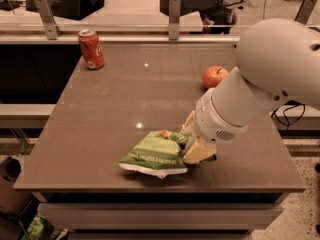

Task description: Move green jalapeno chip bag near coke can

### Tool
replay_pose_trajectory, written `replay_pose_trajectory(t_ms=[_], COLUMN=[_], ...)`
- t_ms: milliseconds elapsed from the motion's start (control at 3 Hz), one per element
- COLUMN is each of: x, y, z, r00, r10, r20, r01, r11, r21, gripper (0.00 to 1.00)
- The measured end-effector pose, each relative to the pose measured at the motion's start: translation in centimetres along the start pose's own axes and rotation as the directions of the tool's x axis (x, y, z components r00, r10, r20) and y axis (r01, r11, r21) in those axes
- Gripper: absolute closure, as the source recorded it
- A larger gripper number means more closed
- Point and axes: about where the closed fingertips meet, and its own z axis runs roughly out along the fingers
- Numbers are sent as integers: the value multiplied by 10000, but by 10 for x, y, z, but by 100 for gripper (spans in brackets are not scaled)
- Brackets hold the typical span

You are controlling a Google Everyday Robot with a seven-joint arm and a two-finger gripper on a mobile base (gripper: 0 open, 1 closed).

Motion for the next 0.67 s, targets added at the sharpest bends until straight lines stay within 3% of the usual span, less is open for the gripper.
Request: replay_pose_trajectory(t_ms=[333,667], x=[-1,-1], y=[1,1], z=[-1,-1], r00=[10000,10000], r10=[-21,-21], r20=[-12,-12], r01=[21,21], r11=[10000,10000], r21=[29,30], gripper=[100,100])
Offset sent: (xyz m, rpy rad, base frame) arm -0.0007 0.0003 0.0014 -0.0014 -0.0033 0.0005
